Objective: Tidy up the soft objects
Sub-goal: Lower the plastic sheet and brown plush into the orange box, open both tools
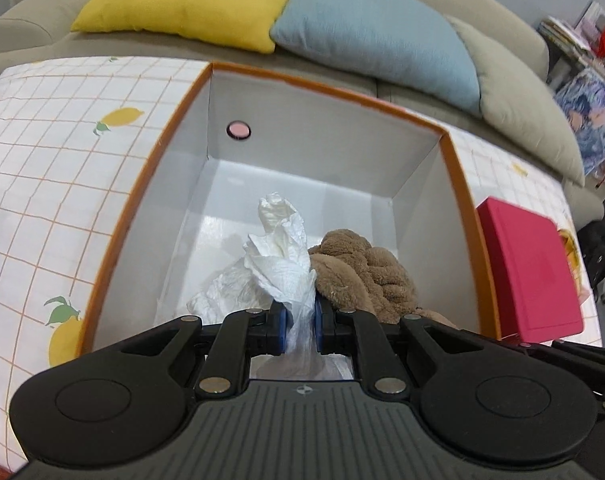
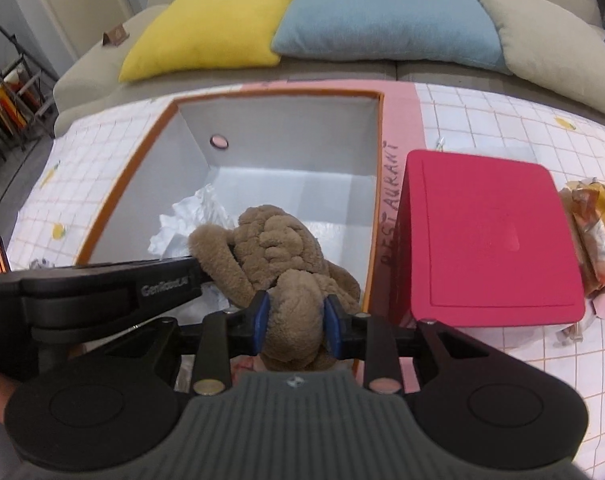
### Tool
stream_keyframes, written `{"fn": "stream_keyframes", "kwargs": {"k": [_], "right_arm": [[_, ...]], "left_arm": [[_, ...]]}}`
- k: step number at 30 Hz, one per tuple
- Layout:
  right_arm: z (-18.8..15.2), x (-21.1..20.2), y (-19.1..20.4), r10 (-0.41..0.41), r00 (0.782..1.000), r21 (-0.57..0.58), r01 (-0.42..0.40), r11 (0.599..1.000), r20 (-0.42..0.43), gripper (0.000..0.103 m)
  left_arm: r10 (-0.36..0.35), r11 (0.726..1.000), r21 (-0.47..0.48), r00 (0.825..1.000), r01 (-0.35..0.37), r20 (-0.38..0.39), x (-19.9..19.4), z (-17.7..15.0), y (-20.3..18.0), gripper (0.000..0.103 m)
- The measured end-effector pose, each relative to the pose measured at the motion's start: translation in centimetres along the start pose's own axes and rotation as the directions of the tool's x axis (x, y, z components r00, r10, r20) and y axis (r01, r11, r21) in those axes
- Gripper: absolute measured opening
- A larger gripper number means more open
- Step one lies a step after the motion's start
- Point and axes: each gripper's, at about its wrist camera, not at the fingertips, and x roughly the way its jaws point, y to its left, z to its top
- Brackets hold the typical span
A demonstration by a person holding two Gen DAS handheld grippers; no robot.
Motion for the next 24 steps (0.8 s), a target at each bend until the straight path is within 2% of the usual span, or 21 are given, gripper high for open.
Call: {"fn": "stream_keyframes", "kwargs": {"k": [7, 10, 11, 12, 14, 17, 20, 24], "right_arm": [[-0.1, 0.5, 0.2, -0.006, 1.0, -0.05, 0.006, 0.999, -0.001, 0.03], [-0.1, 0.2, 0.1, 0.01, 1.0, -0.053, -0.01, 0.999, 0.004, 0.033], [-0.1, -0.1, 0.1, 0.012, 1.0, -0.057, -0.012, 0.998, 0.009, 0.038], [-0.2, -0.4, 0.2, 0.007, 1.0, -0.067, -0.006, 0.998, 0.017, 0.043], [-0.4, -1.1, 0.4, -0.001, 0.999, -0.091, 0.005, 0.996, 0.044, 0.046], [-0.6, -2.1, 0.3, 0.0, 0.997, -0.111, 0.009, 0.994, 0.075, 0.047], [-0.9, -3.4, 0.1, -0.012, 0.993, -0.126, 0.027, 0.992, 0.116, 0.058], [-1.5, -5.4, -0.6, -0.026, 0.983, -0.144, 0.053, 0.988, 0.181, 0.059]], "left_arm": [[0.034, 0.999, 0.012, 0.998, -0.034, -0.047, 0.7, -0.1, 0.0, 0.017], [0.059, 0.998, 0.002, 0.996, -0.059, -0.067, 0.8, 0.0, 0.0, 0.022], [0.058, 0.998, 0.003, 0.996, -0.058, -0.068, 0.7, 0.0, 0.0, 0.023], [0.061, 0.998, 0.007, 0.996, -0.06, -0.069, 0.6, 0.0, 0.1, 0.026], [0.075, 0.997, 0.016, 0.995, -0.074, -0.066, 0.3, 0.0, -0.1, 0.038], [0.103, 0.994, 0.033, 0.994, -0.102, -0.022, -0.8, -0.2, -0.5, 0.054], [0.117, 0.992, 0.05, 0.993, -0.118, 0.036, -2.4, -0.5, -1.0, 0.063], [0.115, 0.992, 0.047, 0.987, -0.121, 0.113, -5.0, -1.3, -1.5, 0.065]]}}
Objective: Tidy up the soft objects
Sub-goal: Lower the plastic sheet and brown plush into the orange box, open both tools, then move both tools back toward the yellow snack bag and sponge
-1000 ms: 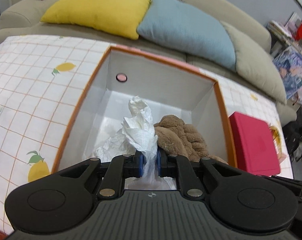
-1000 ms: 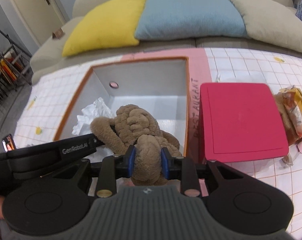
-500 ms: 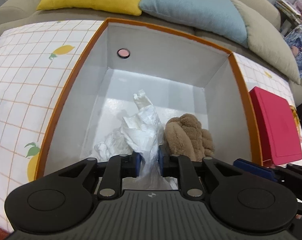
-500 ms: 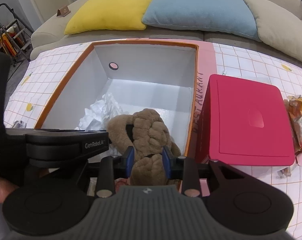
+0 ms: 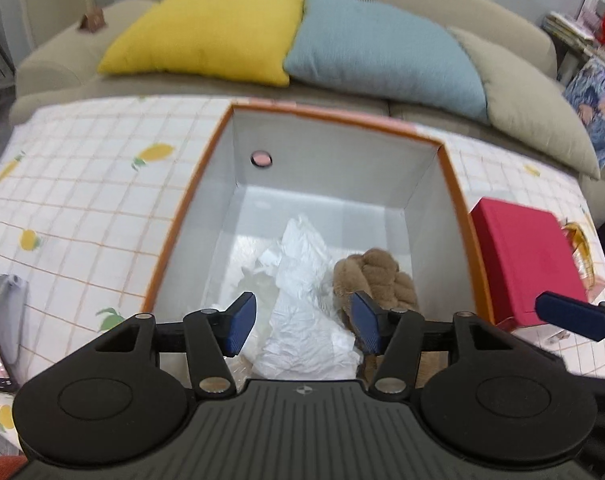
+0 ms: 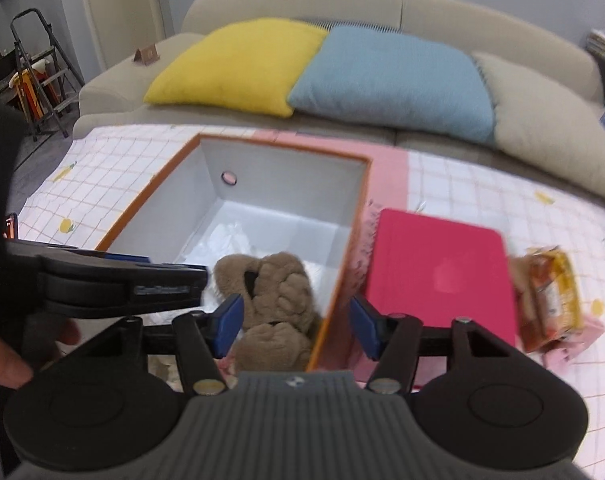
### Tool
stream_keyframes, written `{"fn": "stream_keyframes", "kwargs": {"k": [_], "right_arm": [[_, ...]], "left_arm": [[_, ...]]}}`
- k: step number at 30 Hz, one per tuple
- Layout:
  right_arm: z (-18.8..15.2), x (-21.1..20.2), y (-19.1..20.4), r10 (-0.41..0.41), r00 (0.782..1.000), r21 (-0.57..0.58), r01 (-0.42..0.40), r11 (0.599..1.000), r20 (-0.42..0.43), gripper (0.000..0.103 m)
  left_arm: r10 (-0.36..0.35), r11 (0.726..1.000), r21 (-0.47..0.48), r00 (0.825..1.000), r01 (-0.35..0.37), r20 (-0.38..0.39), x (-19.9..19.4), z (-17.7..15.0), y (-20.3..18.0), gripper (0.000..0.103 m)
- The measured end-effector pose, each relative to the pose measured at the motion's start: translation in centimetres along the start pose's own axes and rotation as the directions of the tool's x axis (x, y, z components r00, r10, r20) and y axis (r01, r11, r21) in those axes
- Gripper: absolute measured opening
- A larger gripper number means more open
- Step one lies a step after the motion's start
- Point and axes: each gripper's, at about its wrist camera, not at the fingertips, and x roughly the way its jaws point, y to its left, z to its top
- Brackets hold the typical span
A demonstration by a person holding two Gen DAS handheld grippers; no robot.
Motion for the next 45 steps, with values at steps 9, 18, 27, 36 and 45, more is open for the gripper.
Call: {"fn": "stream_keyframes", "kwargs": {"k": [9, 18, 27, 36, 45], "right_arm": [[-1.6, -4.7, -3.9, -0.018, 0.992, 0.075, 0.008, 0.997, 0.128, 0.062], [-5.9, -8.2, -7.1, -0.087, 0.973, 0.084, 0.071, 0.994, 0.213, 0.064], [-10.3, -8.3, -10.9, -0.218, 0.966, 0.078, 0.209, 0.975, 0.14, 0.069], [-11.4, -7.7, -15.8, -0.316, 0.943, 0.181, 0.294, 0.938, 0.107, 0.067], [-10.5, -5.1, -20.9, -0.332, 0.934, 0.242, 0.295, 0.924, 0.132, 0.062]], "left_arm": [[-0.098, 0.994, 0.074, 0.971, 0.084, 0.219, -5.8, -2.8, -3.4, 0.066], [-0.25, 0.962, 0.173, 0.939, 0.212, 0.237, -7.5, -5.4, -7.7, 0.063], [-0.313, 0.927, 0.257, 0.942, 0.275, 0.12, -5.6, -7.3, -12.2, 0.061], [-0.365, 0.895, 0.293, 0.929, 0.335, 0.054, -4.2, -6.8, -16.4, 0.055], [-0.379, 0.868, 0.357, 0.925, 0.344, 0.03, -1.9, -3.6, -22.1, 0.055]]}}
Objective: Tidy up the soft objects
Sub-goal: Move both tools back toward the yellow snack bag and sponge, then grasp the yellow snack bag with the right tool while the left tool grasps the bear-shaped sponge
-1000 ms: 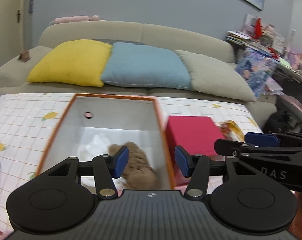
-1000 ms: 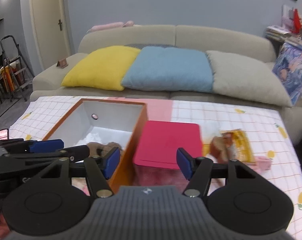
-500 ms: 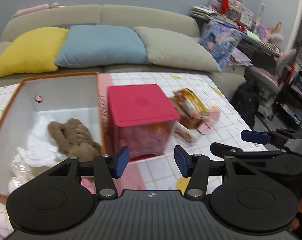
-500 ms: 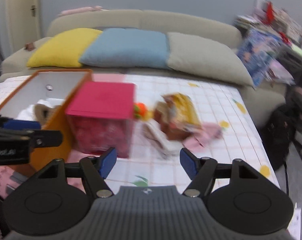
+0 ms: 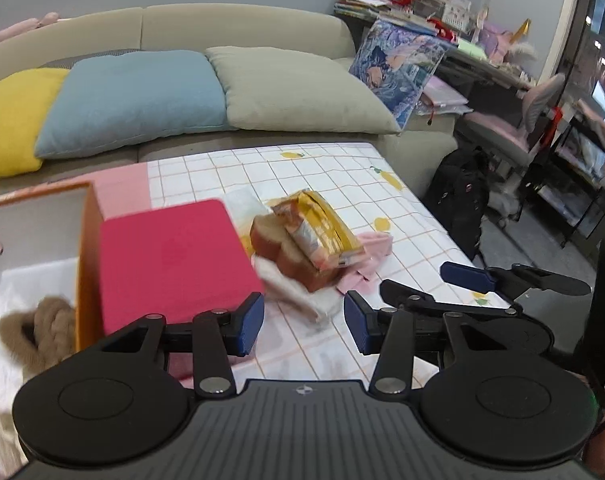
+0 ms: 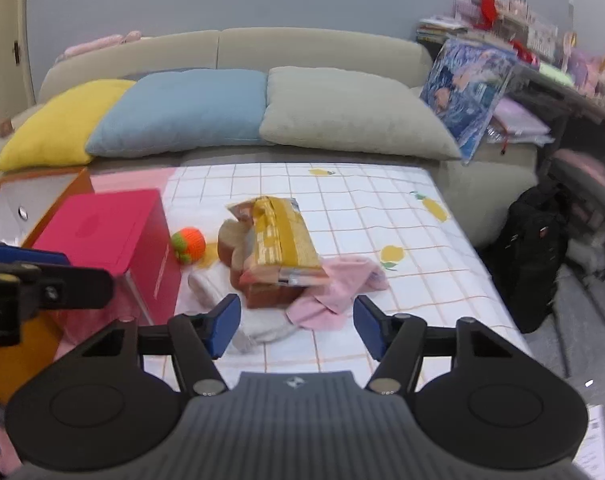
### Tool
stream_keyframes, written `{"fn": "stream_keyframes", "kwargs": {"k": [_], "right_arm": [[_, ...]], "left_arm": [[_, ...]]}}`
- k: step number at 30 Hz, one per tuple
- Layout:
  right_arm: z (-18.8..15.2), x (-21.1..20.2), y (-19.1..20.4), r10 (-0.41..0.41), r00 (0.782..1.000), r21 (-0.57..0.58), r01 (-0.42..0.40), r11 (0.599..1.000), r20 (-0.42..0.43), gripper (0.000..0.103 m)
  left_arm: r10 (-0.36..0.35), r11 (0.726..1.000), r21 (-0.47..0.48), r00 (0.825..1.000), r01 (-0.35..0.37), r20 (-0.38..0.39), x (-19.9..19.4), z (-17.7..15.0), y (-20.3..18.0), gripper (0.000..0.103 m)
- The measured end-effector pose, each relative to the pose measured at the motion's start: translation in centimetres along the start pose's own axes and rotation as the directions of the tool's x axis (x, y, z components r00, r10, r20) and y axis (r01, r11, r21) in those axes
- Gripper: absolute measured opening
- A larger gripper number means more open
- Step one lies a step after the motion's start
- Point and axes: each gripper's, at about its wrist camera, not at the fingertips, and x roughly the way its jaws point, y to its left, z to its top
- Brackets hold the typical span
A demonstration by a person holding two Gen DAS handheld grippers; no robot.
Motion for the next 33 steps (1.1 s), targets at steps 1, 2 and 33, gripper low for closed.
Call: {"fn": "stream_keyframes", "kwargs": {"k": [1, 2, 33], "right_arm": [[0.4, 0.6, -0.3, 0.016, 1.0, 0.013, -0.016, 1.0, 0.002, 0.062], [0.8, 1.3, -0.5, 0.032, 0.999, 0.019, -0.032, 0.999, 0.005, 0.062], [3.2, 12.4, -5.1, 0.229, 0.973, 0.148, -0.227, 0.963, 0.002, 0.04]], "left_arm": [[0.016, 1.0, 0.006, 1.0, -0.016, -0.004, 0.6, 0.6, -0.1, 0.054], [0.027, 1.0, 0.011, 1.0, -0.027, -0.006, 1.1, 1.1, 0.0, 0.054], [0.074, 0.995, -0.049, 0.988, -0.081, -0.132, 10.7, 6.8, -0.2, 0.054]]}}
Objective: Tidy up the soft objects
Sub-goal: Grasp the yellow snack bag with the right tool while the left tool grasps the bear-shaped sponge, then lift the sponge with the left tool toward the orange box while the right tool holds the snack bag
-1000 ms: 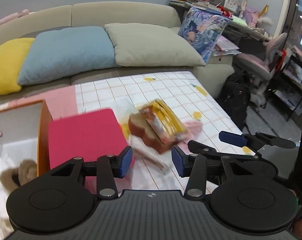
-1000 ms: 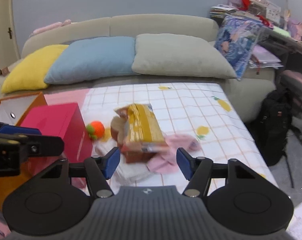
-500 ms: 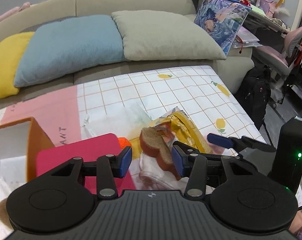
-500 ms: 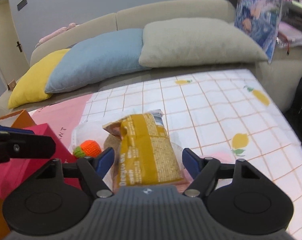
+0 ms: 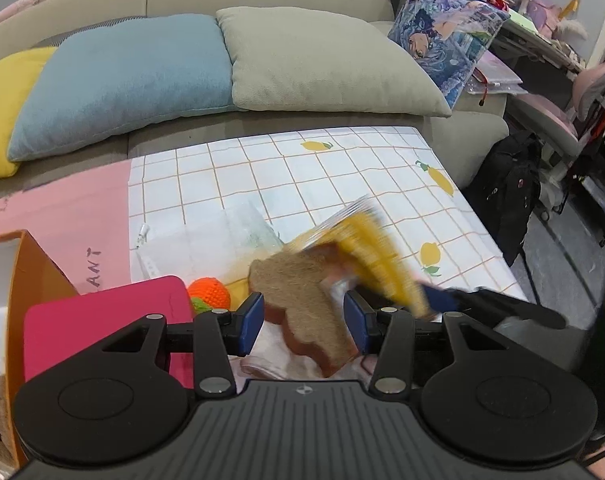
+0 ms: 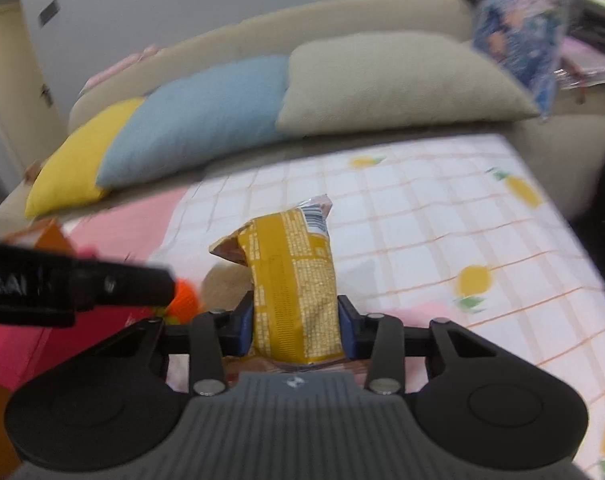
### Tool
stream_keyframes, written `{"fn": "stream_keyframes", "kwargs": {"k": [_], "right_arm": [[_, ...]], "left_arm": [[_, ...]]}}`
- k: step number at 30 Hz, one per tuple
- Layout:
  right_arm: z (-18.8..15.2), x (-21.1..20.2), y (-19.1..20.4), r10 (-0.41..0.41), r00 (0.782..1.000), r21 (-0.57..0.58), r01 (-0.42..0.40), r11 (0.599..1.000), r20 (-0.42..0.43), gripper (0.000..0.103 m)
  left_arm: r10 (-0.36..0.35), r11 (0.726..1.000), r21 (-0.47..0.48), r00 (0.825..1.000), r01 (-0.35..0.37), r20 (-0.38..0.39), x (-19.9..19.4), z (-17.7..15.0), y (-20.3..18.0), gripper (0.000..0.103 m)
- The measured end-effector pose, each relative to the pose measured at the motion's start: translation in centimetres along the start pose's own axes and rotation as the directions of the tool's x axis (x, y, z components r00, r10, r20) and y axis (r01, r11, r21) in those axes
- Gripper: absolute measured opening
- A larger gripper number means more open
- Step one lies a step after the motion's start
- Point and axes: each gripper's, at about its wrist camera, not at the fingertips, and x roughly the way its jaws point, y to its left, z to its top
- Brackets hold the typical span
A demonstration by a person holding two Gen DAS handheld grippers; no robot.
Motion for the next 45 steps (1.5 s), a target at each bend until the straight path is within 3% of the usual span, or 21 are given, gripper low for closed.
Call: {"fn": "stream_keyframes", "kwargs": {"k": [4, 11, 14, 20, 28, 33, 36, 41, 45], "right_arm": [[0.6, -1.7, -3.0, -0.046, 0.997, 0.115, 0.039, 0.993, 0.054, 0.04], [0.8, -1.7, -5.8, -0.073, 0.997, 0.236, 0.062, 0.97, 0.037, 0.04], [0.9, -2.0, -6.6, -0.091, 0.995, 0.276, 0.076, 0.958, 0.045, 0.04], [0.7, -1.7, -7.3, -0.094, 0.995, 0.299, 0.084, 0.95, 0.02, 0.041], [0.4, -1.0, -7.1, -0.13, 0.991, 0.285, 0.135, 0.949, -0.036, 0.041], [0.4, -0.9, -7.4, -0.136, 0.99, 0.296, 0.142, 0.945, -0.041, 0.041], [0.4, -0.6, -7.2, -0.154, 0.986, 0.28, 0.164, 0.946, -0.057, 0.041], [0.4, -0.6, -7.3, -0.134, 0.99, 0.296, 0.143, 0.945, -0.05, 0.041], [0.5, -0.9, -6.8, -0.119, 0.992, 0.273, 0.123, 0.954, -0.033, 0.041]], "left_arm": [[0.001, 0.997, -0.071, 0.999, -0.004, -0.043, 1.3, 0.3, -0.8, 0.068], [0.143, 0.97, -0.182, 0.982, -0.164, -0.119, 5.0, -0.4, -3.5, 0.081], [0.18, 0.959, -0.202, 0.979, -0.196, -0.096, 5.8, -0.7, -4.4, 0.088], [0.305, 0.927, -0.19, 0.944, -0.324, -0.123, 8.5, -1.4, -5.9, 0.088], [0.333, 0.926, -0.153, 0.938, -0.345, -0.098, 9.5, -2.0, -6.0, 0.1], [0.318, 0.933, -0.142, 0.941, -0.332, -0.111, 9.9, -1.9, -6.4, 0.101], [0.282, 0.937, -0.163, 0.945, -0.308, -0.165, 11.1, -2.2, -5.6, 0.101], [0.272, 0.947, -0.142, 0.955, -0.288, -0.12, 10.2, -2.4, -5.2, 0.085], [0.251, 0.961, -0.101, 0.965, -0.258, -0.083, 8.4, -2.3, -5.4, 0.082]]}}
